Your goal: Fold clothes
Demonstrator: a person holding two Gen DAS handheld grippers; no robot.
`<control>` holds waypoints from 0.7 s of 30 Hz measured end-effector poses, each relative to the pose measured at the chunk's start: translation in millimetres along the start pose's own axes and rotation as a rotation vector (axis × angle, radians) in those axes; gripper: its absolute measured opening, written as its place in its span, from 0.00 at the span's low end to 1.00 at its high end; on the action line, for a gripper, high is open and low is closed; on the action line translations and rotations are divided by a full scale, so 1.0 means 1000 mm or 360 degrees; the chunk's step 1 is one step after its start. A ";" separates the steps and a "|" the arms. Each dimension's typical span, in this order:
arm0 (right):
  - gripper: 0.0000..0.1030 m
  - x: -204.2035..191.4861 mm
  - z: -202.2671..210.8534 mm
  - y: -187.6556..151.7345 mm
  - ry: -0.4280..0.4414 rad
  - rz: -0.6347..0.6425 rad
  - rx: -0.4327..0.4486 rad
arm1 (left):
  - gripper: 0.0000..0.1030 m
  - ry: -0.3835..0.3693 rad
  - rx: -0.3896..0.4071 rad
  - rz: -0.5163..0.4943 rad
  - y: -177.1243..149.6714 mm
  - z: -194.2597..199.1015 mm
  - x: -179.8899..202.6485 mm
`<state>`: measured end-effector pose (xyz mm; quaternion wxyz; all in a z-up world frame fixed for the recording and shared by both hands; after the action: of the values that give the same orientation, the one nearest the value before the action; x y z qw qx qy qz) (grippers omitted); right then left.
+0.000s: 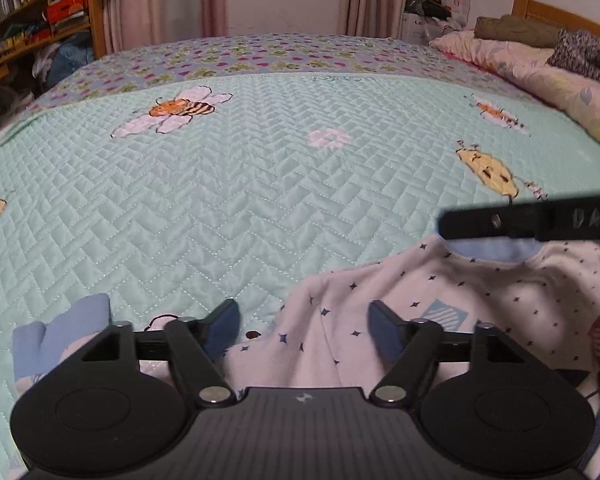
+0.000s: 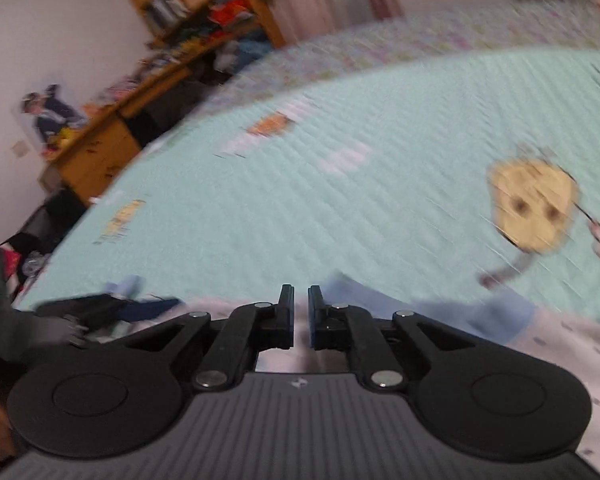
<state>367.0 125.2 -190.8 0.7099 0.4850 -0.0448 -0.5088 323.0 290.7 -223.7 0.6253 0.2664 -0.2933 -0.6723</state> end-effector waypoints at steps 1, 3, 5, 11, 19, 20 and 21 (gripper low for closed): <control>0.09 -0.007 -0.007 0.001 0.0064 0.0014 -0.0023 | 0.81 0.0022 -0.0001 0.0005 0.000 0.000 -0.002; 0.07 0.006 -0.031 -0.005 0.0029 0.0021 -0.0188 | 0.84 0.0056 -0.0003 0.0040 0.001 -0.002 -0.007; 0.00 0.025 -0.034 -0.005 0.0018 -0.0032 -0.0127 | 0.84 0.0126 0.0003 0.0097 0.002 0.000 -0.015; 0.22 0.024 0.036 -0.003 0.0131 -0.0096 0.0192 | 0.79 0.0171 0.0228 0.0216 0.003 0.048 -0.021; 0.27 0.076 0.158 -0.060 0.0010 -0.0333 0.0169 | 0.86 -0.0351 0.0073 0.0032 -0.029 0.081 0.049; 0.31 0.087 0.163 -0.069 -0.0002 -0.0362 0.0144 | 0.86 -0.0300 0.0006 0.0006 -0.034 0.071 0.050; 0.32 0.102 0.159 -0.077 -0.0082 -0.0367 0.0078 | 0.84 -0.0170 -0.0097 0.0009 -0.041 0.055 0.042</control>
<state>274.8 -56.2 -207.8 0.6333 0.4909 -0.0192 -0.5981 252.2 253.9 -215.4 0.6185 0.2101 -0.3064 -0.6924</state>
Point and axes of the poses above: each gripper's, at about its wrist camera, not at the fingertips, and z roughly against the way its jaws point, x to its right, y to its top, the point moved 6 cm from there along -z, roughly the way its jaws point, and after that the axes turned 2 degrees about x, right-handed, at the moved point
